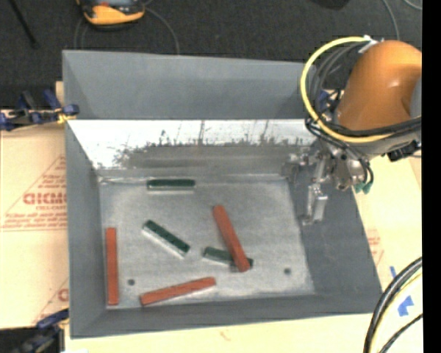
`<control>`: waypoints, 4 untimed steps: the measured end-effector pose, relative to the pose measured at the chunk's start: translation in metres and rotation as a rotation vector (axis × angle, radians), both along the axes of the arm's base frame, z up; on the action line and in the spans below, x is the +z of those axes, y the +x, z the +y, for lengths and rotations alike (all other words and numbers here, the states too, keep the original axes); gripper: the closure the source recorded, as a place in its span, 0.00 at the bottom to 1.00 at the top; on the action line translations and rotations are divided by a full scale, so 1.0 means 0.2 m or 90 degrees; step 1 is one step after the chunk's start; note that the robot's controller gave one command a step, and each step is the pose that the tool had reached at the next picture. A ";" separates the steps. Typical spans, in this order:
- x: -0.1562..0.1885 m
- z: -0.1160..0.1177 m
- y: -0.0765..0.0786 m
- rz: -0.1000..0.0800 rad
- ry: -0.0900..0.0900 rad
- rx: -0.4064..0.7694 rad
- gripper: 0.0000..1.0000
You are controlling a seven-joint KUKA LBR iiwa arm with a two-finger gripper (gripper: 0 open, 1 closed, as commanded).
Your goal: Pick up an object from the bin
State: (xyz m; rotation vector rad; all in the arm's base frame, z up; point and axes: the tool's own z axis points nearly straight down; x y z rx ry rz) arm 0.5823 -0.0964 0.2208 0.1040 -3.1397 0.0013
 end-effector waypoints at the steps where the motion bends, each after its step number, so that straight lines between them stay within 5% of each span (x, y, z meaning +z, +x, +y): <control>1: -0.10 0.10 -0.09 -0.010 -0.002 0.060 0.00; 2: -0.30 0.32 -0.42 -0.002 0.001 0.069 0.00; 3: -0.63 0.36 -0.28 -0.007 0.000 0.082 0.00; 4: -0.75 0.42 -0.41 -0.003 0.001 0.042 1.00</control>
Offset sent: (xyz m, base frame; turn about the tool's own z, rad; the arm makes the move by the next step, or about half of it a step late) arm -0.1041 0.0804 -0.0705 -0.1060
